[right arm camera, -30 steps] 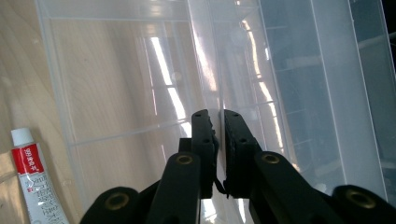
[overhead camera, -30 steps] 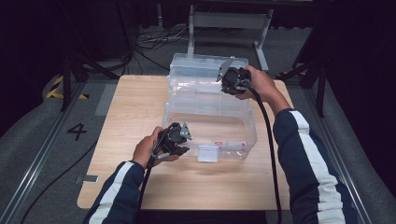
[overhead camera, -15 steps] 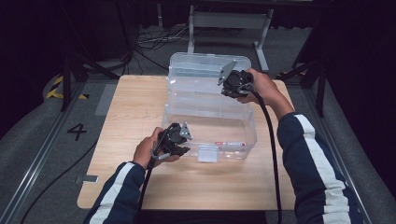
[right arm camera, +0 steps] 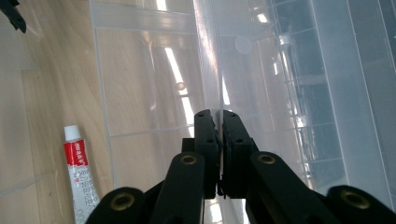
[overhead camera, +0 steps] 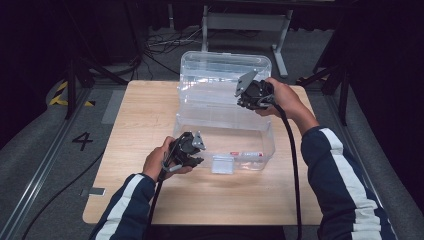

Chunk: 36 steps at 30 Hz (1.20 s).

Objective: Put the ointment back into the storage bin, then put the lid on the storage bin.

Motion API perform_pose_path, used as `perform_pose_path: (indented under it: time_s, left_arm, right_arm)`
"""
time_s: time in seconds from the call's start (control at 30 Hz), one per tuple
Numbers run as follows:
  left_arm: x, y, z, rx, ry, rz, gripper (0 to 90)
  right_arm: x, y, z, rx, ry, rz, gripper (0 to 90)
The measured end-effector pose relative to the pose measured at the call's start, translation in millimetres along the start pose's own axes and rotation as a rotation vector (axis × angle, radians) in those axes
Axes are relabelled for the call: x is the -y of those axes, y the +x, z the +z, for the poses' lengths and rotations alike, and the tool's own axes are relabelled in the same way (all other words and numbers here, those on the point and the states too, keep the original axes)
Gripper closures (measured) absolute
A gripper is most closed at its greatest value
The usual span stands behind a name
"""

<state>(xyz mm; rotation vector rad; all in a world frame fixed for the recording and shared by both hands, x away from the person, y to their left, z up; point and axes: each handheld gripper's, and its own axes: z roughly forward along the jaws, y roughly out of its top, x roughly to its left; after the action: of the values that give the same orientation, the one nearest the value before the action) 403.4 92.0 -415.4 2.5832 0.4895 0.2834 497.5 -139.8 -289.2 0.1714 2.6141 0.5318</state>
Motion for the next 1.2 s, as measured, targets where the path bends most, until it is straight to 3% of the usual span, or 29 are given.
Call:
perform_pose_path:
  time_s: [1.2]
  left_arm:
    - [1.7, -0.2, 0.0, -0.003, -0.024, -0.005, 63.7]
  right_arm:
    - [-0.3, 8.9, -4.8, -0.004, -0.003, -0.002, 87.2]
